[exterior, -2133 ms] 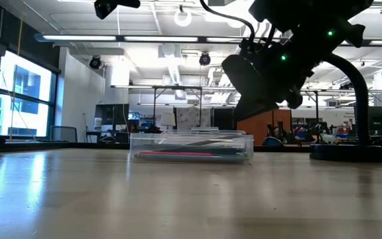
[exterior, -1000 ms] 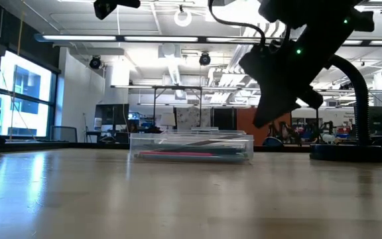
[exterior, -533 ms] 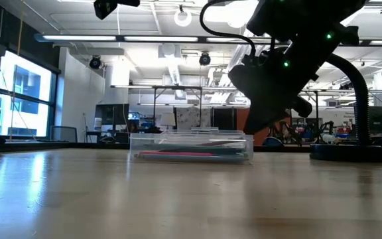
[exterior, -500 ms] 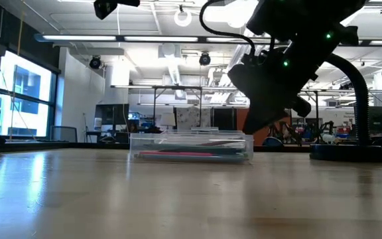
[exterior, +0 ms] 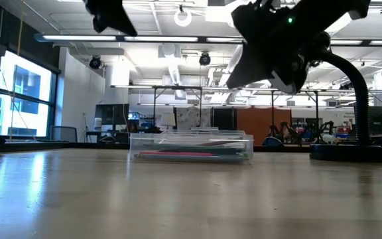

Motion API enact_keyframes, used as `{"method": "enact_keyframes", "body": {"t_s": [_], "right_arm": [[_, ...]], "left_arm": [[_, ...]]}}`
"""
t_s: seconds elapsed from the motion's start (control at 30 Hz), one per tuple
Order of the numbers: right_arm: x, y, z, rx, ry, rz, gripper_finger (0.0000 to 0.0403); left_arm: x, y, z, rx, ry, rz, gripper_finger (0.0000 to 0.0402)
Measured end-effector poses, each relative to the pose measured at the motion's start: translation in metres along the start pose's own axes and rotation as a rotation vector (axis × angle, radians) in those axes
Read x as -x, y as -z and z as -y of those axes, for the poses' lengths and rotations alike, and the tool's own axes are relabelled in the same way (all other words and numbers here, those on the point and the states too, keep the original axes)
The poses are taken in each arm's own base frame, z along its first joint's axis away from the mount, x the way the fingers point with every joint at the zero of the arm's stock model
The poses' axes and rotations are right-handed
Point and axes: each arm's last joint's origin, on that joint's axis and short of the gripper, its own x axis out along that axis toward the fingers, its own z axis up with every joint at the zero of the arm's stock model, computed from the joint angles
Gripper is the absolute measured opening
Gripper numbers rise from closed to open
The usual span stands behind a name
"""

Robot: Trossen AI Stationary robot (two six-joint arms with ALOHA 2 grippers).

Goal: Pick & place school supplies into a supply box
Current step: Close the transparent supply box

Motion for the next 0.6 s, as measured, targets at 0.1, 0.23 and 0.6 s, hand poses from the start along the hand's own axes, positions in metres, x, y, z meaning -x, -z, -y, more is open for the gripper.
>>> {"method": "enact_keyframes", "body": {"t_s": [0.1,0.23,0.6], "right_arm": [[0.008,-0.002,-0.003,0.003,-0.032,0.005,0.0],[0.012,0.004,-0.01,0.004,-0.104,-0.038,0.0],[0.009,0.035,-0.037,-0.011,-0.185,-0.047,0.0]], "left_arm": [[-0.019,0.012,0.001,-0.051,-0.066,-0.051,0.0012],[-0.047,0.025,-0.01,-0.015,-0.246,-0.076,0.0019],[-0.142,0.031,-0.092,0.26,-0.172,-0.108,0.0013]]}}
